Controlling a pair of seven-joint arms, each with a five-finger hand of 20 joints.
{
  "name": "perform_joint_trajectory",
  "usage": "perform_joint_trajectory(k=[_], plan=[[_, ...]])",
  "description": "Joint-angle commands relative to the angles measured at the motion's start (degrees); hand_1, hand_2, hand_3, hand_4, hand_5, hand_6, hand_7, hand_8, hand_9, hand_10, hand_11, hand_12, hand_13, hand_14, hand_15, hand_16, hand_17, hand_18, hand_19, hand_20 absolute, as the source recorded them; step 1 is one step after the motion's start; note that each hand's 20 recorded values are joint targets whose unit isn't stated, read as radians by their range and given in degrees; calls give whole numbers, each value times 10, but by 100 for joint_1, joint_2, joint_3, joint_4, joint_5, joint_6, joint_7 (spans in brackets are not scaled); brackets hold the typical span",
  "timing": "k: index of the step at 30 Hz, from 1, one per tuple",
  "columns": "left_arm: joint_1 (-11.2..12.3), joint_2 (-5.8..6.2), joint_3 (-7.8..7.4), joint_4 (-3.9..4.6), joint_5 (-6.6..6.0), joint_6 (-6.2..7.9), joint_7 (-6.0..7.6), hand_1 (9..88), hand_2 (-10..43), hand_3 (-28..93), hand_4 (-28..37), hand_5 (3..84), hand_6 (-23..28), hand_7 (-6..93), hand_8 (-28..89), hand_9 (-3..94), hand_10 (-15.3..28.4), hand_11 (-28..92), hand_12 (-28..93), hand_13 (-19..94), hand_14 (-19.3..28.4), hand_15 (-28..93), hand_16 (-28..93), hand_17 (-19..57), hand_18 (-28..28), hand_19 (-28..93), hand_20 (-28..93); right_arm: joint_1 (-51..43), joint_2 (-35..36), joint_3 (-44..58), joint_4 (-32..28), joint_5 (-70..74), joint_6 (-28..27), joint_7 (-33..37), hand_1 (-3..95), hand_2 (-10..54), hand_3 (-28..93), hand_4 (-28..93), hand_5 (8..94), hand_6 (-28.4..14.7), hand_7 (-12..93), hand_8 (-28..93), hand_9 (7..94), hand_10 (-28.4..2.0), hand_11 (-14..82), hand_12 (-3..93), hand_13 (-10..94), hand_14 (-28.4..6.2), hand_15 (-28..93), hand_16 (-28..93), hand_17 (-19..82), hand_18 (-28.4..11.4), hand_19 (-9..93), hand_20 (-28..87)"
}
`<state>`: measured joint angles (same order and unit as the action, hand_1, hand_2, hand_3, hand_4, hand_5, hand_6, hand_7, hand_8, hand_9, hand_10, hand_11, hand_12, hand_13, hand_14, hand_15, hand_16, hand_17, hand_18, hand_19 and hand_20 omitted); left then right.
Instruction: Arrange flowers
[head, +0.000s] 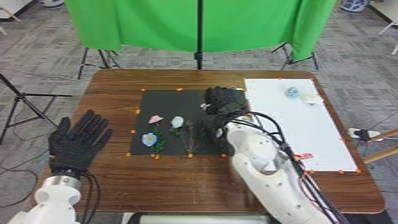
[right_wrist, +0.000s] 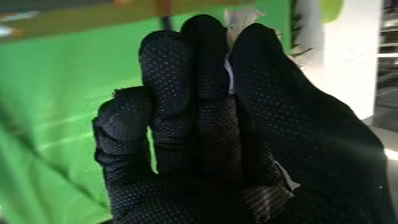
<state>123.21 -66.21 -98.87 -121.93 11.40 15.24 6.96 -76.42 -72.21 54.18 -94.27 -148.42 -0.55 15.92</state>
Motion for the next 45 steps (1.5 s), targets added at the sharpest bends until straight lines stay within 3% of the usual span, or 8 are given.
perform_joint_trajectory(k=[1,14,18,22,24,28,33,45], plan=[[54,23,-13,6,-117,16,-47,235,109,763,-283,455,97,183,-108,387,162,243,111,287,167,420,-69,-69,162,384,142,-411,54,-208,-461,-510,-214,-37,620,-95,729,-283,781,-6,368,34,879,-104,120,434,695,-72,476,440,336,-230,857,436],[78,-34,-65,-21,-129,124,-88,239,113,758,-283,456,98,184,-109,384,164,241,110,279,168,426,-71,-69,162,385,140,-570,103,-318,-532,-1024,-262,-311,619,-95,722,-283,768,-6,361,28,866,-99,112,419,683,-75,481,432,330,-231,854,439],[62,-76,-115,-18,-146,104,-217,239,114,758,-283,453,98,184,-110,382,164,242,110,274,169,427,-71,-70,162,386,140,-606,19,-277,-640,-668,-592,-88,616,-95,725,-283,761,-5,357,26,860,-96,115,423,681,-74,482,431,329,-231,852,439],[-5,-180,-247,1,-107,-2,-706,240,117,754,-283,452,99,179,-108,379,166,242,110,272,170,428,-71,-71,162,388,139,-621,-101,-123,-806,-9,-1188,211,613,-95,720,-283,737,-10,339,8,842,-100,109,411,666,-75,487,426,323,-230,850,439],[-6,-186,-266,0,-133,5,-758,240,120,750,-283,452,101,175,-107,377,166,240,109,269,173,430,-71,-72,163,390,139,-610,-127,-61,-833,29,-1356,248,612,-95,715,-283,727,-13,326,-3,833,-100,97,394,661,-75,484,421,320,-229,849,439],[-11,-188,-291,8,-169,-8,-766,241,121,747,-283,449,103,168,-104,373,171,236,109,265,177,434,-72,-75,166,396,139,-567,-130,-15,-857,164,-1422,315,599,-95,725,-283,689,-17,272,-26,788,-112,84,344,649,-75,480,411,313,-231,847,439],[-11,-192,-284,9,-191,-17,-718,240,121,747,-283,448,103,165,-101,371,170,234,111,263,178,434,-74,-77,167,398,136,-553,-132,1,-874,199,-1339,331,580,-95,730,-283,632,-24,218,-142,686,-144,205,184,630,-77,493,395,309,-235,851,437],[-43,-143,-253,36,-245,20,-665,244,115,747,-283,446,102,165,-100,371,169,232,113,263,178,430,-73,-77,167,398,132,-661,-85,150,-1053,370,-1402,366,504,-95,795,-283,567,-40,186,-138,621,-157,186,162,599,-109,540,344,300,-241,853,435]])
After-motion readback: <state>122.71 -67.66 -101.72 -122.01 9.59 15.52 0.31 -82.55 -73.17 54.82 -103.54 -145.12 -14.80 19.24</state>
